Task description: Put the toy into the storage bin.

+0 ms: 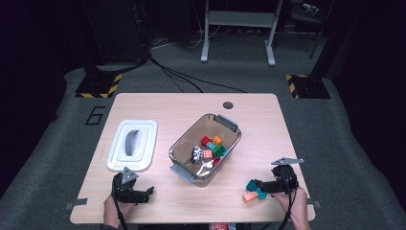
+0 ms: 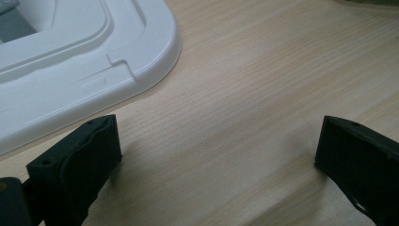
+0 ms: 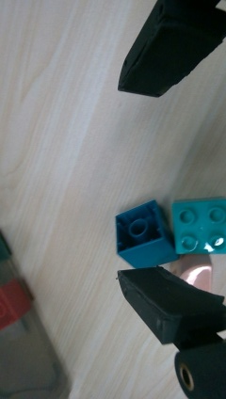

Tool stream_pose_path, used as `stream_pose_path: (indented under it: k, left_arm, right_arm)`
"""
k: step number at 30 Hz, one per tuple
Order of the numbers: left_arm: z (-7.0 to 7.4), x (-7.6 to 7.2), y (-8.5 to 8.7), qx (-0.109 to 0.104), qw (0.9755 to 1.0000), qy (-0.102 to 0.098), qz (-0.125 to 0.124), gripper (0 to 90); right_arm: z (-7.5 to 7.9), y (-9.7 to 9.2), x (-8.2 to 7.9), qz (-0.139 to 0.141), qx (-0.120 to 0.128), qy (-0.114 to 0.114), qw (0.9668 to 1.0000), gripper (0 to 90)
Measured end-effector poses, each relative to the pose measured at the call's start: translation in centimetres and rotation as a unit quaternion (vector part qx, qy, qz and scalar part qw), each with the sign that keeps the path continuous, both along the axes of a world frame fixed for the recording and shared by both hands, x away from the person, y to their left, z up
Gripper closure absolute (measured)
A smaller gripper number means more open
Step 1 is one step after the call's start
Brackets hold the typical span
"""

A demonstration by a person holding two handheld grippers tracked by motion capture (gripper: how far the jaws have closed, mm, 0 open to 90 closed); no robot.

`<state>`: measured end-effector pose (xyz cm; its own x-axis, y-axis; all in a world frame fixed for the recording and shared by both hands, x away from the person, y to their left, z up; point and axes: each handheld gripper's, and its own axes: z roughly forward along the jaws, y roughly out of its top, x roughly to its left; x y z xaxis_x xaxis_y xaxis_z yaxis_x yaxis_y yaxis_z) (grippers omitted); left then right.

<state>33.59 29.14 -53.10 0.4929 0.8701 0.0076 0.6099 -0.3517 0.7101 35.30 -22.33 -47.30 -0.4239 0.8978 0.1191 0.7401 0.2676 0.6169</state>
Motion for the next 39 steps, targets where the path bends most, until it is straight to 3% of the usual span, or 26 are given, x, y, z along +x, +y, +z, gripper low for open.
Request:
stream_pose_path:
  k: [11,17,22,35,39]
  left_arm:
    - [0.0,0.0,0.0,0.0,1.0,-0.001,0.001,0.5]
    - [0.0,0.0,0.0,0.0,1.0,-0.001,0.0,0.5]
    - [0.0,0.0,0.0,0.0,1.0,-0.002,0.001,0.6]
    - [0.0,0.0,0.0,0.0,1.0,-0.001,0.001,0.6]
    - [0.0,0.0,0.0,0.0,1.0,-0.001,0.0,0.5]
  right_arm:
    - [-1.9,-0.9,-1.5,-0.019,-0.006,0.015,0.9997,13.5]
    - [-2.2,-0.8,-2.1,-0.014,-0.007,0.009,0.9998,13.9]
    - [-2.4,-0.2,-2.4,-0.009,-0.004,0.017,0.9998,14.5]
    - [-2.7,0.5,-3.5,0.006,-0.015,0.001,0.9999,50.8]
    - [-2.7,0.3,-3.6,0.01,-0.021,-0.006,0.9997,57.8]
